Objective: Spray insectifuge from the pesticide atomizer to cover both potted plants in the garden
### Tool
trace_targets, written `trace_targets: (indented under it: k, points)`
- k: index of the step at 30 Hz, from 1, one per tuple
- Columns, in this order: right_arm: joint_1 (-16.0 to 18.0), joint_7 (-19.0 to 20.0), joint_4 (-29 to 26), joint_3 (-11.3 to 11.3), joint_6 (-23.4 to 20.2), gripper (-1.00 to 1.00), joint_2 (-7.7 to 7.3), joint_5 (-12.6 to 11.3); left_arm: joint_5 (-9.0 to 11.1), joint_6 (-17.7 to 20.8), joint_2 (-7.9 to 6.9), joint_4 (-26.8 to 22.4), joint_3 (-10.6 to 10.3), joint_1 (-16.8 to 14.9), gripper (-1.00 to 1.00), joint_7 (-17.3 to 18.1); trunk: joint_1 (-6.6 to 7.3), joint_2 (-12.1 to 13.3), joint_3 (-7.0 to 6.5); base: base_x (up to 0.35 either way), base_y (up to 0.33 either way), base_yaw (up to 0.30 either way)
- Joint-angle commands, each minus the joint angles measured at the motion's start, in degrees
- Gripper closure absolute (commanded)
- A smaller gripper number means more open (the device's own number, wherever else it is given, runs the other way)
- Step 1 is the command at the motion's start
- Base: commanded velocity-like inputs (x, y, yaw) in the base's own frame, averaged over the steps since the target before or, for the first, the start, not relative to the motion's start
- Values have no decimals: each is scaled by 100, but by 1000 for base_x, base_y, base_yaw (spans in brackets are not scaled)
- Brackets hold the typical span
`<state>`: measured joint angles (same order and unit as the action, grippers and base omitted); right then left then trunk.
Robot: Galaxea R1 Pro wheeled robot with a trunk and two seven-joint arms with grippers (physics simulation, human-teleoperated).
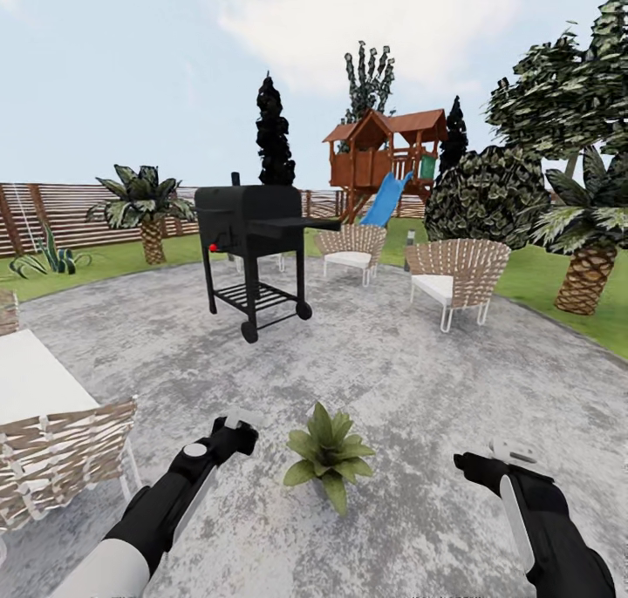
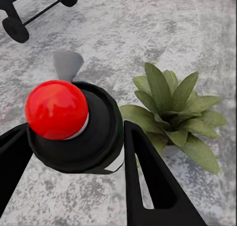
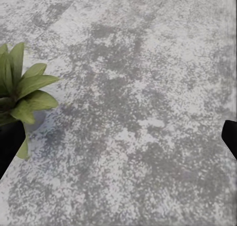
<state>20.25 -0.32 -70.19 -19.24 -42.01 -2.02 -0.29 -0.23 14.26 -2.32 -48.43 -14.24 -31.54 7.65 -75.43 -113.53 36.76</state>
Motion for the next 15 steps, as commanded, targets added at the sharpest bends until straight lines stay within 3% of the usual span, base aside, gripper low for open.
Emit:
trace_targets:
  k: [1,6,9,15]
  points:
    - [5,-3,-6,-1,-29,-100,0,-4,-3,33,-34,-13,-10,-5,100,125,1,-3,1,0,0,-232]
    - [5,-3,-5,6,-34,-100,7,21,-3,33,-274,-16,-9,-9,100,827,1,-3,-26,0,0,-230]
    - [5,-3,6,8,-35,-100,9,121,-3,37,-358,-151,-7,-10,100,1497,1,-3,-42,5,6,-229]
    - [5,-3,6,8,-30,-100,9,211,-3,56,-374,-265,0,-10,100,1677,1,-3,-60,135,162,-140]
